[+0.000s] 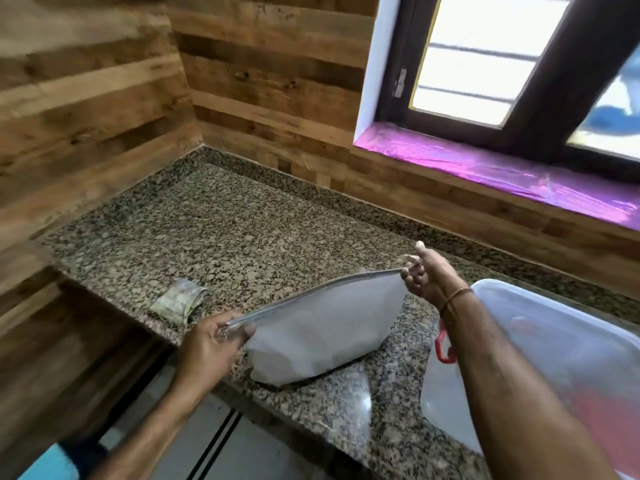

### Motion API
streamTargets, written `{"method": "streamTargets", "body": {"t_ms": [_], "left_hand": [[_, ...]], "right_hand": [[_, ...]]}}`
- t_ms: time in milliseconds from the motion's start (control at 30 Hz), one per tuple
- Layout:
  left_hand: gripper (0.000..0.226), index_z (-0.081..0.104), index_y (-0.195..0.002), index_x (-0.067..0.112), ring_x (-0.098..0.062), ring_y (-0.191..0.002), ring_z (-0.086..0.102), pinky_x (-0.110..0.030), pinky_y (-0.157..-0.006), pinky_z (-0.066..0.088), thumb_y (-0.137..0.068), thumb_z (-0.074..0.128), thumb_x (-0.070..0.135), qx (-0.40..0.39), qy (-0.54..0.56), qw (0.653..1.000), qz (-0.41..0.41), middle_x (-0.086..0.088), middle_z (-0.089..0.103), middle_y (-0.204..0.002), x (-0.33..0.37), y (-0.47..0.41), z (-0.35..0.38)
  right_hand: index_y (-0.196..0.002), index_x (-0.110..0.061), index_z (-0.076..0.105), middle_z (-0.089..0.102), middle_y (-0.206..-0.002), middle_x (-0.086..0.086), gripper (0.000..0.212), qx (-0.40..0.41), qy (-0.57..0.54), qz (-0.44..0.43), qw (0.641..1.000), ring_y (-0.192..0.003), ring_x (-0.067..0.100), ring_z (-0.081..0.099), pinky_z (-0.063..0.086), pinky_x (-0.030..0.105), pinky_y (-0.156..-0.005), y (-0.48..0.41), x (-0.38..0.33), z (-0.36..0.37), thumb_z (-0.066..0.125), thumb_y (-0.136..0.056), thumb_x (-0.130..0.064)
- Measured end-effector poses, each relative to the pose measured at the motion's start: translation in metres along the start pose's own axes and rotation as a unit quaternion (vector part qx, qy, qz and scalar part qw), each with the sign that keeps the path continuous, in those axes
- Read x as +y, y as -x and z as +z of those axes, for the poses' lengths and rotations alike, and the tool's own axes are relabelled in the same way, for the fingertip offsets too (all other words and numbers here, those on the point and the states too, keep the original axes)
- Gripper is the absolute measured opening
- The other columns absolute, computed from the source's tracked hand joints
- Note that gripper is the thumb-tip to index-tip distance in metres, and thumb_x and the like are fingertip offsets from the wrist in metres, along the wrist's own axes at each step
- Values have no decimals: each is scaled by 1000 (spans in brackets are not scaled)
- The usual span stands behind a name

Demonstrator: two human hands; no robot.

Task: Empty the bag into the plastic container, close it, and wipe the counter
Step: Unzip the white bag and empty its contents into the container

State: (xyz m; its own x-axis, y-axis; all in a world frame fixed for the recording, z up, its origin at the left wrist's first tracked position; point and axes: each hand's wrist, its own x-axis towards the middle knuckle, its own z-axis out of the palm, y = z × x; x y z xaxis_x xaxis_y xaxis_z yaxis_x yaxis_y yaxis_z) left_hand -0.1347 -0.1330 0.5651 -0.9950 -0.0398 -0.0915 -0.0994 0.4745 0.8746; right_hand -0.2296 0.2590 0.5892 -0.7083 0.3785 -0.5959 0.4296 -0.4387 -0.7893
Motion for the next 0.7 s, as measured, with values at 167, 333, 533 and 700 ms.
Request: {"method": "streamTargets", "body": {"t_ms": [167, 333, 533, 700], "left_hand": [[82, 55, -121, -2, -36, -80, 72, -39, -65, 66, -90, 48, 73, -121, 393, 868, -280, -34, 67, -118, 1, -7, -1], [27, 59, -93, 7, -27, -84, 59, -27, -48, 60, -72, 64, -8, -92, 513, 784, -338, -25, 61, -111, 9, -13, 13], [67, 61, -122, 25, -19, -91, 58, -32, -66, 61, -66, 77, -7, -118, 487, 834, -231, -5, 54, -101, -19, -7, 19], [87, 45, -140, 25, -31, -106, 67, -33, -68, 62, -65, 84, 3, -194, 304, 895, -263, -22, 61, -129, -39, 2, 12]], "right_hand": [[-85, -13, 59, 62, -77, 9, 30, -53, 119, 12, 991, -46, 15, 66, 56, 22, -44, 5, -4, -3, 70, -97, -38], [-80, -13, 55, 42, -58, 8, 31, 14, 135, -74, 988, -28, 7, 39, 31, 12, -34, -2, 8, 6, 50, -98, 11], [-122, -10, 61, 41, -65, 8, 56, 37, 141, -76, 986, -33, 11, 35, 28, 12, -35, 3, 10, 0, 25, -92, 20], [-133, -3, 59, 42, -63, 8, 55, -11, 277, -73, 958, -47, 16, 36, 26, 18, -44, 13, 2, -7, 30, -93, 22]]}}
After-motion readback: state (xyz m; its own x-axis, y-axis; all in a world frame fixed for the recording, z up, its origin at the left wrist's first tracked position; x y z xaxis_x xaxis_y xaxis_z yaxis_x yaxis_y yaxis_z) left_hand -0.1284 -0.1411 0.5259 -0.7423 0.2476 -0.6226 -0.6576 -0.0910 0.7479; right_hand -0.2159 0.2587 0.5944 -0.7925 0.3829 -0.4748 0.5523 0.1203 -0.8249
